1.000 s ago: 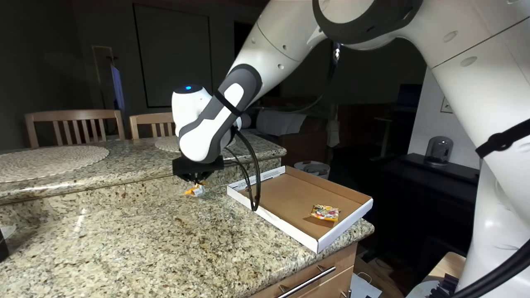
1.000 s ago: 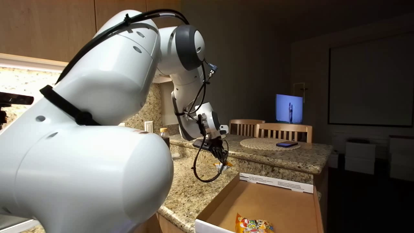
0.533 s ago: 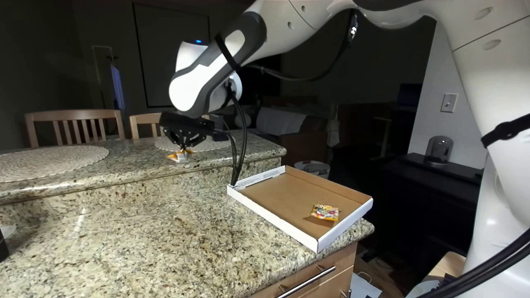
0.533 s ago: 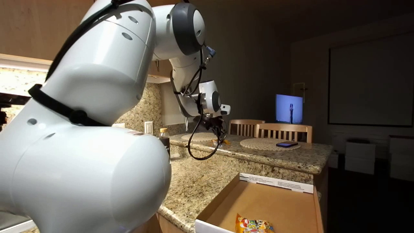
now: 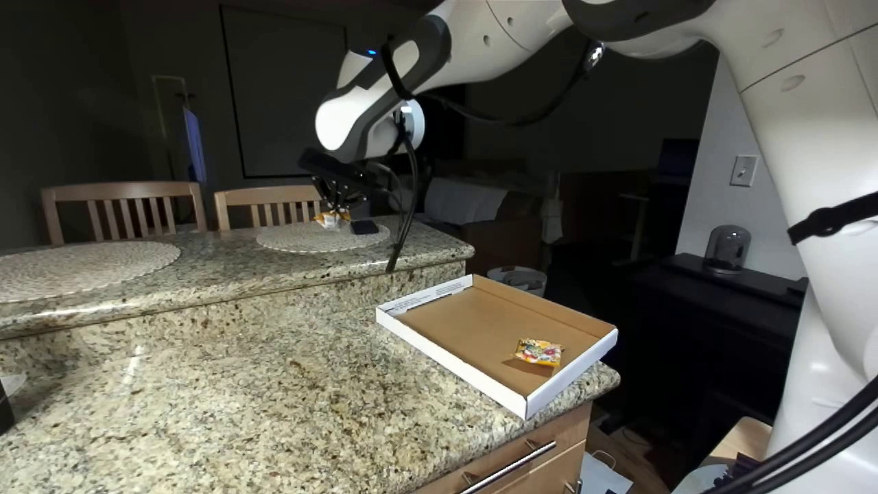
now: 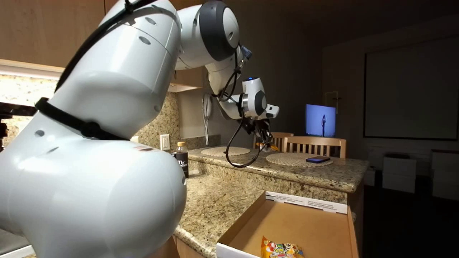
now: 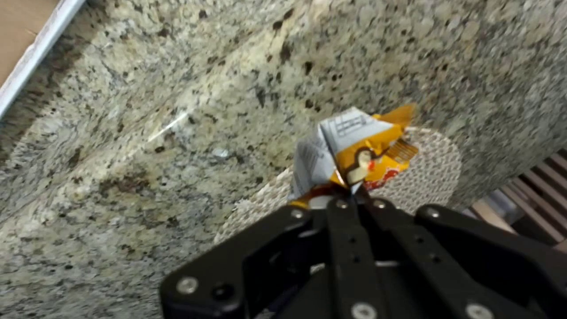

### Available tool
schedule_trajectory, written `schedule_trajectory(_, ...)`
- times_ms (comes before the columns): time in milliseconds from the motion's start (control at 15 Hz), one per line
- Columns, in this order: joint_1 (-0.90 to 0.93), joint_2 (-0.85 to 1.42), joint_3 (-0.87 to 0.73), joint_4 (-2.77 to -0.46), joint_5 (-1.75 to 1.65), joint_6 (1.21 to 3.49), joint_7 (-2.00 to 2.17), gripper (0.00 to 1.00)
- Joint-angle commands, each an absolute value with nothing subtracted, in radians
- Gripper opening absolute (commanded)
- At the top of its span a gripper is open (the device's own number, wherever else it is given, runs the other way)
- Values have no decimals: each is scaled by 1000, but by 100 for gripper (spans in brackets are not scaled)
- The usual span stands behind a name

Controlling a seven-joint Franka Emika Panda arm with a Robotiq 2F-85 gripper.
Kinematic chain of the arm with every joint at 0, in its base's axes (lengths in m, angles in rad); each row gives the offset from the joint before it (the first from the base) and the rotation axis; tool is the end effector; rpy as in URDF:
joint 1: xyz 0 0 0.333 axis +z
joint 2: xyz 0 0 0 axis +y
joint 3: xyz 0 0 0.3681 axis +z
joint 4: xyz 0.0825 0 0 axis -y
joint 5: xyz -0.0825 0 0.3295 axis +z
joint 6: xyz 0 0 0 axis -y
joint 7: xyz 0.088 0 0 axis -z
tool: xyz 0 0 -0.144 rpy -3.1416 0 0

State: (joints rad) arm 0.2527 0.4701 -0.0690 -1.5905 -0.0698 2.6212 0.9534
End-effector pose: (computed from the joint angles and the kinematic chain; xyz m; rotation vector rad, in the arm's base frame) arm 0.7068 0.1414 0.4670 -2.6403 0.9678 -0.7443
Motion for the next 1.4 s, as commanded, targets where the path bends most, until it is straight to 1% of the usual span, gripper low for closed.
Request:
schedule_trajectory(0, 238, 535, -112, -1507, -59, 2591, 1040, 0)
schedule_trajectory(133, 231, 566, -133, -1473, -54, 2584, 1085, 0)
schedule_trajectory(200, 228, 578, -141, -1459, -53, 2581, 1109, 27)
schedule_trajectory(267, 228, 586, -148, -1450, -54, 2582, 1130, 28)
schedule_trajectory(400, 225, 592, -149, -1444, -52, 2586, 1153, 39)
schedule_trajectory(467, 223, 590, -147, -1447, -52, 2595, 1160, 47)
schedule_trajectory(1000, 219, 514, -129, -1545, -55, 2628, 1156, 97)
schedule_trajectory(1067, 215, 506, -128, -1553, -54, 2629, 1153, 99)
schedule_trajectory(1333, 202, 484, -127, -1566, -49, 2629, 1151, 100)
